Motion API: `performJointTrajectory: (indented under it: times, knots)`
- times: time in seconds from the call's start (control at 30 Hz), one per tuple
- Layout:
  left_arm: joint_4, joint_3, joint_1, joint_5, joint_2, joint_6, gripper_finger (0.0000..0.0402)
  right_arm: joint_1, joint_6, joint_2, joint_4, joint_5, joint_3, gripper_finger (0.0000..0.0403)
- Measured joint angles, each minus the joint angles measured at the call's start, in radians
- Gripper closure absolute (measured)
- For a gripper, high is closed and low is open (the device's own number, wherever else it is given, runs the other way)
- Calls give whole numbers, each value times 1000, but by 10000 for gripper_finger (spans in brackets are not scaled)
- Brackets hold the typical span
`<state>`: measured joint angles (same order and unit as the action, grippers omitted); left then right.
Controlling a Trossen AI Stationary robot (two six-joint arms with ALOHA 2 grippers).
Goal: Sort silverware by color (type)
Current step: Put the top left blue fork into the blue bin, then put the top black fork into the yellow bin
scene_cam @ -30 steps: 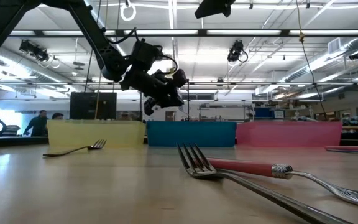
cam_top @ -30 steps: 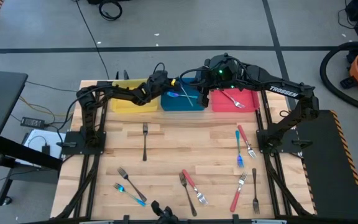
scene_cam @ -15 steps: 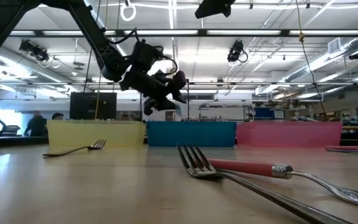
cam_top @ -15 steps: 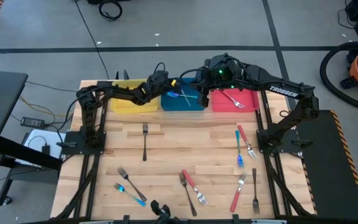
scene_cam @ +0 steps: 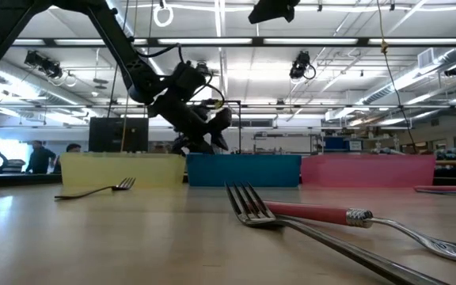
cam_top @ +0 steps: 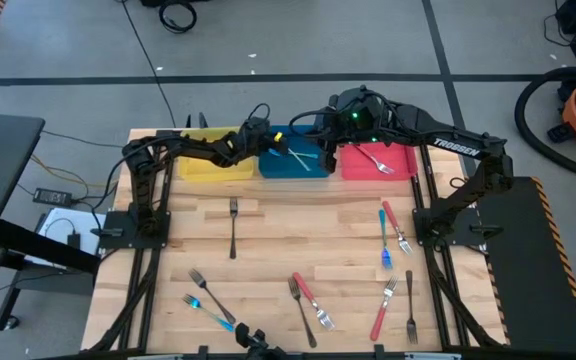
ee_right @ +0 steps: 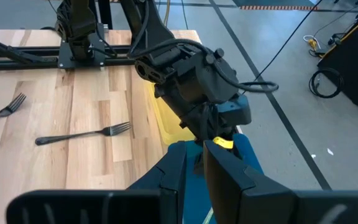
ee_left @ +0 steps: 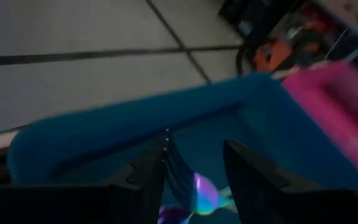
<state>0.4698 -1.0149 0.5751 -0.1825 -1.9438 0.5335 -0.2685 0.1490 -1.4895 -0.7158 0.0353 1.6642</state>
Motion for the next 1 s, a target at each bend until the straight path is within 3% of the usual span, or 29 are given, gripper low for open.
performJointTrajectory:
  times: [0.1, 0.33, 0.57, 0.73, 1.0]
  knots:
    - [-74, 0, 0, -29, 0, -23, 240, 0, 0, 0, -16, 0, 0, 339]
    - [-73, 0, 2, -42, 9, -35, 239, 0, 0, 0, -49, 0, 0, 339]
    - [-124, 0, -6, -23, 95, -119, 239, 0, 0, 0, -51, -1, 0, 339]
    - [-264, 0, -29, -22, 210, -230, 239, 0, -24, 0, -56, -2, 0, 339]
    - [-657, 0, -83, -21, 422, -360, 239, 5, -44, 0, -74, -10, 0, 339]
